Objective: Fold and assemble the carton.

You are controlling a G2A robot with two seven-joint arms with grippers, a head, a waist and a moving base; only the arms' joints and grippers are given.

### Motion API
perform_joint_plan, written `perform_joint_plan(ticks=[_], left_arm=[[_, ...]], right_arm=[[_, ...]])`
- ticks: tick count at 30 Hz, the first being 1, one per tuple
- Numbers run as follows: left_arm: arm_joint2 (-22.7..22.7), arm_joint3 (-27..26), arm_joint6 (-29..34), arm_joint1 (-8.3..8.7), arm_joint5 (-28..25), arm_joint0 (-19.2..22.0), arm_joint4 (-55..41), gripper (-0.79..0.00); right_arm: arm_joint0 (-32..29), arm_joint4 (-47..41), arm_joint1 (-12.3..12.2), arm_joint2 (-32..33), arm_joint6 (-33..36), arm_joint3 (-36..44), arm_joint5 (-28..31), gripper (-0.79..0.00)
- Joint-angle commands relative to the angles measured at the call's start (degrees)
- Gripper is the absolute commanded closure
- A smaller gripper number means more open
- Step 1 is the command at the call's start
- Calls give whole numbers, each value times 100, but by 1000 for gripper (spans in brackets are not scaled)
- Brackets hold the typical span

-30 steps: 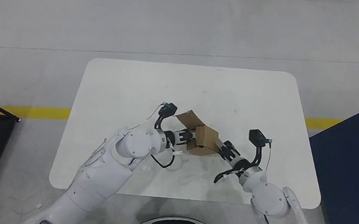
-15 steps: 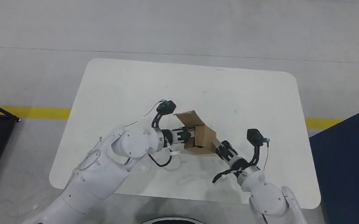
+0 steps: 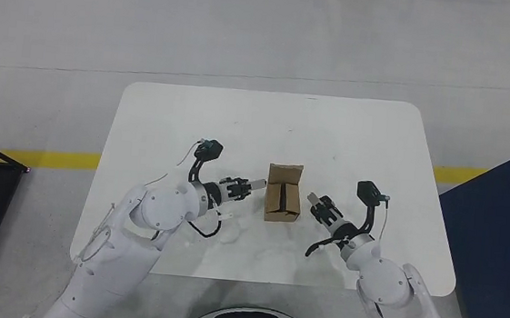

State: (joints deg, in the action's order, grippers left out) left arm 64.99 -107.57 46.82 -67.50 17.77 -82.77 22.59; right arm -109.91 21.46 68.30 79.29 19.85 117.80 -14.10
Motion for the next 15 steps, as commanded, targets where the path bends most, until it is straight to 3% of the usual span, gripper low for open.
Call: perform_joint_plan(ticks=[1, 6, 15], left_arm=[[-31, -26, 104, 33, -40, -73, 275, -785], [-425, 89, -82, 3, -50, 43, 744, -785], [-1106, 703, -249, -171, 0, 609, 618, -776]], right_arm=[[34, 52, -1, -20, 5, -15, -4, -314], [106, 316, -5, -176, 42, -55, -19, -320], [112, 470, -6, -292, 21, -26, -38, -320]])
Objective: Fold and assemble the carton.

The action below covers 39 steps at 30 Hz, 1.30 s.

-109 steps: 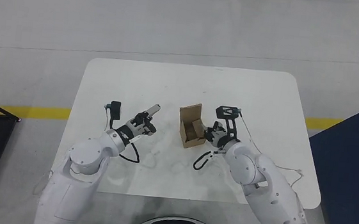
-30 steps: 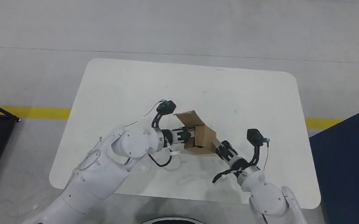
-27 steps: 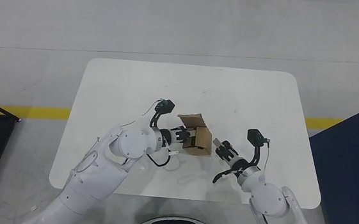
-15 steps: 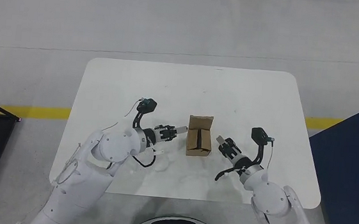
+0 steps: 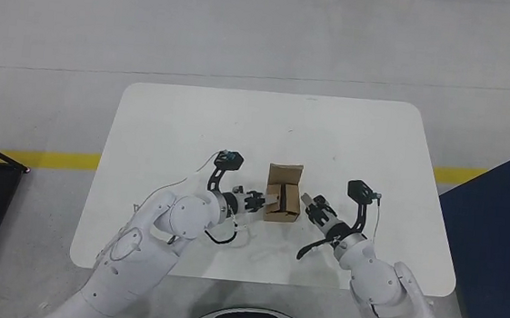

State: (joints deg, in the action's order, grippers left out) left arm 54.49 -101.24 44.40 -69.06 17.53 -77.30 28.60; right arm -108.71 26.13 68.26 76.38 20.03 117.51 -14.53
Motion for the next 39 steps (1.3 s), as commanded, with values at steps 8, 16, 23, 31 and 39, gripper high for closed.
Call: perform_joint_plan(ticks=[8, 16, 23, 31, 39], left_arm=[[-261, 197, 52, -78, 61, 324, 25, 0], [-218, -87, 383, -14, 132, 336, 495, 0], [115, -328, 666, 106, -27, 227, 885, -785], [740, -630, 767, 267, -355, -318, 843, -785], [1556, -1297, 971, 466, -724, -1232, 791, -785]], right_arm=[[-71, 29, -15, 23, 32, 9, 85, -336], [-3, -131, -13, 153, -77, -7, 52, -345], [224, -69, 1, 104, -157, 75, -1, -440], [787, 112, 33, -134, -63, -120, -121, -403], [1661, 498, 85, -522, 224, -298, -362, -419]])
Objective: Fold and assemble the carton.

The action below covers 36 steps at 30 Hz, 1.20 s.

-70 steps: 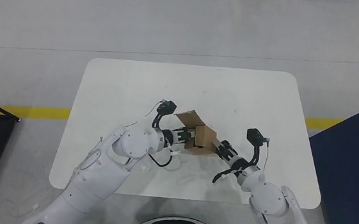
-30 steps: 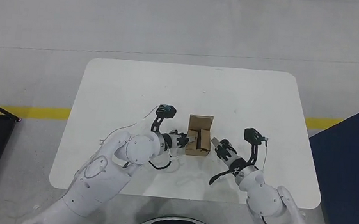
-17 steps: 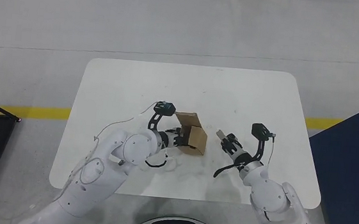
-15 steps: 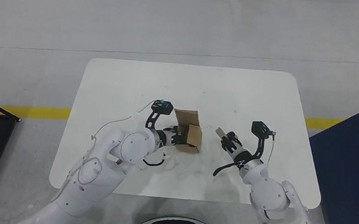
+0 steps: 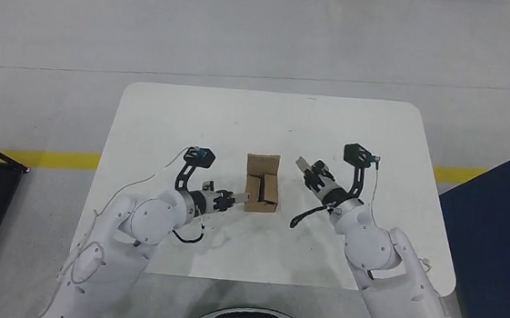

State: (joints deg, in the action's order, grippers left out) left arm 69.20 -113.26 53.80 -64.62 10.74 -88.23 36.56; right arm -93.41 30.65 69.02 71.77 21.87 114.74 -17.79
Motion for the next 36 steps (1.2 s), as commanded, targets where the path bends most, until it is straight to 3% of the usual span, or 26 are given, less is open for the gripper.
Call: perform_joint_plan(ticks=[1, 7, 15, 22, 36], left_arm=[[136, -163, 92, 41, -102, -244, -7, -785], [208, -293, 211, 101, -268, -532, 125, -785], [-207, 58, -53, 75, -23, -306, 787, -785], [-511, 321, -236, 19, 280, -63, 1061, -785], [-492, 428, -463, -3, 549, 53, 1237, -785]], right_arm=[[275, 135, 17, -122, 71, -68, -68, -419], [1207, 560, 102, -628, 414, -640, -292, -403], [1875, 1130, 169, -1218, 1145, -1105, -188, -369], [1651, 1335, 68, -1054, 2012, -732, 188, -342], [835, 1777, -176, -451, 3124, -104, 901, -348]])
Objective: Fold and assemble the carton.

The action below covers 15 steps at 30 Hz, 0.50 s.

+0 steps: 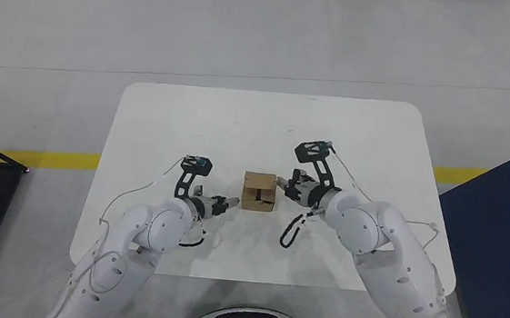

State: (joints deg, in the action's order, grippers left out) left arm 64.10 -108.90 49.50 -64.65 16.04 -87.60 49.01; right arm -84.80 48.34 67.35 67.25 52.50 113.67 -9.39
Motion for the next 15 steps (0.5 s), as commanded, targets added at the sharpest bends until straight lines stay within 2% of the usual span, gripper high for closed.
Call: perform_joint_plan(ticks=[1, 8, 15], left_arm=[[44, -11, -70, 0, 32, -22, -21, -785], [361, -127, -317, 18, 44, -256, -366, -785], [1173, -455, -828, 73, 111, -668, -843, -785]], right_arm=[[-43, 6, -14, 14, 78, 10, 84, -348], [-56, 47, -20, -85, 95, -51, 162, -336], [-341, -161, -40, 113, -258, 286, 116, -351]])
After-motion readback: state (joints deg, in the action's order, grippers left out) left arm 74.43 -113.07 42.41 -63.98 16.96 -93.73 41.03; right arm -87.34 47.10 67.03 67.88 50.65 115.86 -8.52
